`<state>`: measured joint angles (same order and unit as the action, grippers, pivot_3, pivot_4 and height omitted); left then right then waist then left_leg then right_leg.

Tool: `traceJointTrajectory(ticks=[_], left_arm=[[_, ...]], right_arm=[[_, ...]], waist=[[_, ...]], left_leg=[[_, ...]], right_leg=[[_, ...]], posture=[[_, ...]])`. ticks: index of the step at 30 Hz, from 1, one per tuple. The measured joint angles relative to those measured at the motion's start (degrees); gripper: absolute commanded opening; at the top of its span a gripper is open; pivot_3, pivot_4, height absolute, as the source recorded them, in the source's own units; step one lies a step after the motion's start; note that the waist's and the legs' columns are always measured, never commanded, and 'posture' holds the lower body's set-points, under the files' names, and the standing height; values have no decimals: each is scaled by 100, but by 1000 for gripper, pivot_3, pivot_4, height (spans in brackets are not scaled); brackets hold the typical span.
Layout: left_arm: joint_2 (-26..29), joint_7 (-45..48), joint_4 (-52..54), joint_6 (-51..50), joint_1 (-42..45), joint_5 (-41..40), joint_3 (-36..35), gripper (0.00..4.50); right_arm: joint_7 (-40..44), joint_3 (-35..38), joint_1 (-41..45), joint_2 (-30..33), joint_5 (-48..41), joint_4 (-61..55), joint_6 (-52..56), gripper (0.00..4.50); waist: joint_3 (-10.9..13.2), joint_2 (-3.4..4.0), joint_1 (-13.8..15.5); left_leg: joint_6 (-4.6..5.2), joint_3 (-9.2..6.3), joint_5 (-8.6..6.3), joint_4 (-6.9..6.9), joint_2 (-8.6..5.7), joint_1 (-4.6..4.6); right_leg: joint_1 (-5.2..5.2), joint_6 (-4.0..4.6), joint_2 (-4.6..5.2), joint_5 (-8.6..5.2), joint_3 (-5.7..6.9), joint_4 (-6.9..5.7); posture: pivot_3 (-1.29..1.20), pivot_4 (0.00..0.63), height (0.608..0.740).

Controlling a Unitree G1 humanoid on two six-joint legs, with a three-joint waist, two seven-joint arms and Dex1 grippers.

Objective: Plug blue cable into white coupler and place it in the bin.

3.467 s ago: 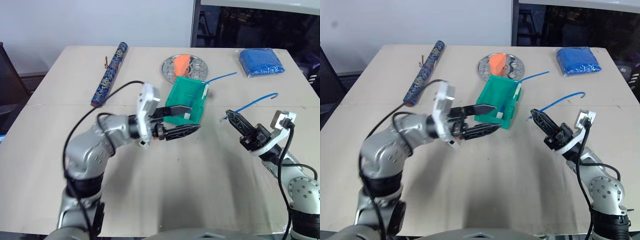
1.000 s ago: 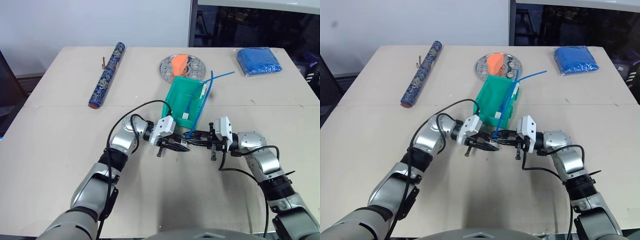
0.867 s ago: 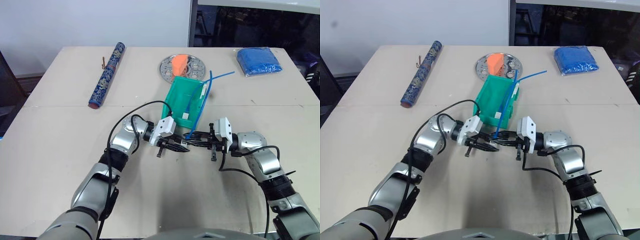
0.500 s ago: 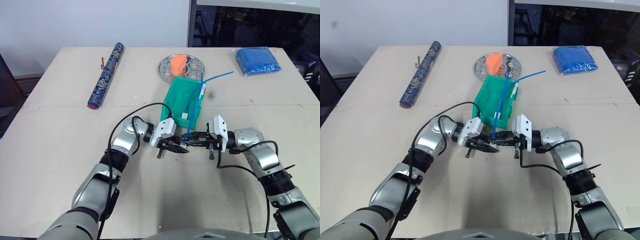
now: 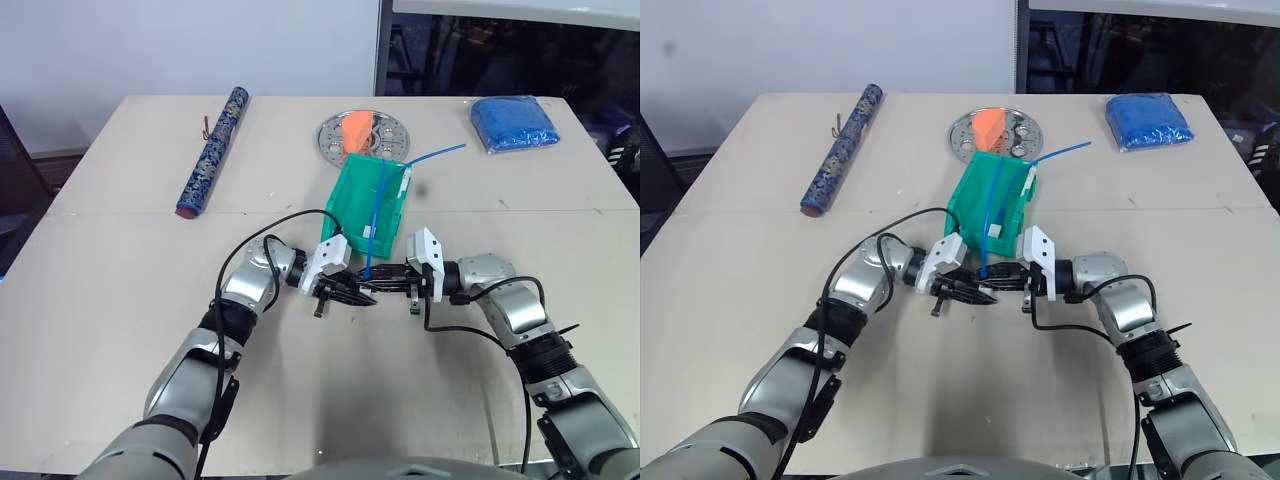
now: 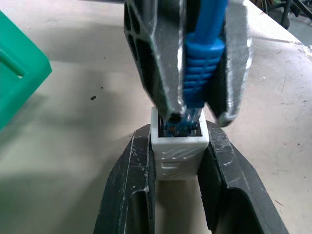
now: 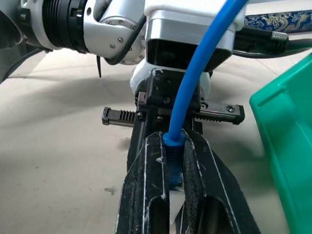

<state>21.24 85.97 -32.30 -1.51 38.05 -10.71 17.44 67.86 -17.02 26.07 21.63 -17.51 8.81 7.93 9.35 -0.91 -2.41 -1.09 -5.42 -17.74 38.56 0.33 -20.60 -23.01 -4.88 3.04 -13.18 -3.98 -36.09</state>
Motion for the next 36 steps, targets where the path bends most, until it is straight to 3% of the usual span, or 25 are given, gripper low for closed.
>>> traceJointTrajectory(ticks=[5, 9, 11, 12, 14, 18, 24, 28, 32, 36], left_arm=[[-27, -5, 4, -84, -10, -2, -48, 586], [-2, -25, 251, -74, -172, -72, -268, 586], [75, -85, 584, -171, -276, -139, -392, 1599], [120, -96, 752, -206, -330, -175, -411, 1822], [228, -272, 1449, -313, -650, -227, -464, 2859], [555, -795, 2537, -724, -1417, -236, -573, 4470], [1141, -2321, 4897, -2466, -2422, -514, -1520, 4470], [1225, -3433, 6159, -3851, -2445, -853, -2272, 4470], [1207, -4375, 6766, -5014, -2109, -1083, -2620, 4500], [1176, -5027, 7000, -5652, -1707, -1195, -2709, 4500]], right_arm=[[77, 58, 65, -58, -88, 144, 38, 0], [-15, 506, 30, -404, -698, 201, 707, 0], [-49, 601, 100, -419, -894, 38, 1001, 0], [-106, 655, 143, -431, -964, -2, 1111, 0], [-250, 807, 256, -379, -1167, -234, 1498, 0], [-551, 975, 397, -220, -1349, -590, 2030, 0], [-1512, 1356, 1286, -240, -1431, -474, 2939, 0], [-2119, 1366, 2154, -305, -1179, 309, 3310, 0], [-2374, 1364, 2758, -508, -897, 1277, 3162, 1500], [-2882, 1605, 3295, -683, -517, 2377, 2362, 3449]], waist=[[-7, -2, 3], [-4, 2, -2], [-3, 3, -2], [-3, 3, -2], [-3, 3, -1], [-2, 5, -23], [0, 6, -6], [-1, 4, 28], [-1, 2, 8], [-1, 2, -2]], left_leg=[[0, -4, 0, 4, 0, 1], [-20, -8, 11, 4, 0, -13], [-22, -9, 12, 3, 0, -15], [-22, -9, 12, 2, 0, -14], [-22, -9, 12, -3, 0, -14], [-21, -3, 11, -12, 2, -17], [0, -5, 0, -13, 4, -16], [-1, -9, 0, -13, 2, -15], [-8, -6, 4, -13, 1, -16], [-33, -2, 18, -23, 1, -22]], right_leg=[[6, 0, 0, 0, 2, 1], [-6, 1, 0, 1, 4, 1], [-8, 1, 0, 0, 4, 3], [-8, 1, 0, 0, 4, 3], [-8, 1, 2, 0, 4, 8], [-18, 1, 5, 0, 3, 8], [-25, 2, 5, 1, 5, -7], [-24, 5, 6, 3, 10, -12], [-25, 6, 5, 3, 11, -9], [-30, 7, 8, 4, 10, 8]], posture=[[0, 150, 740], [0, 150, 740], [0, 150, 740], [0, 150, 740], [0, 150, 740], [0, 150, 740], [0, 150, 740], [0, 150, 740], [0, 150, 740], [0, 150, 740]])
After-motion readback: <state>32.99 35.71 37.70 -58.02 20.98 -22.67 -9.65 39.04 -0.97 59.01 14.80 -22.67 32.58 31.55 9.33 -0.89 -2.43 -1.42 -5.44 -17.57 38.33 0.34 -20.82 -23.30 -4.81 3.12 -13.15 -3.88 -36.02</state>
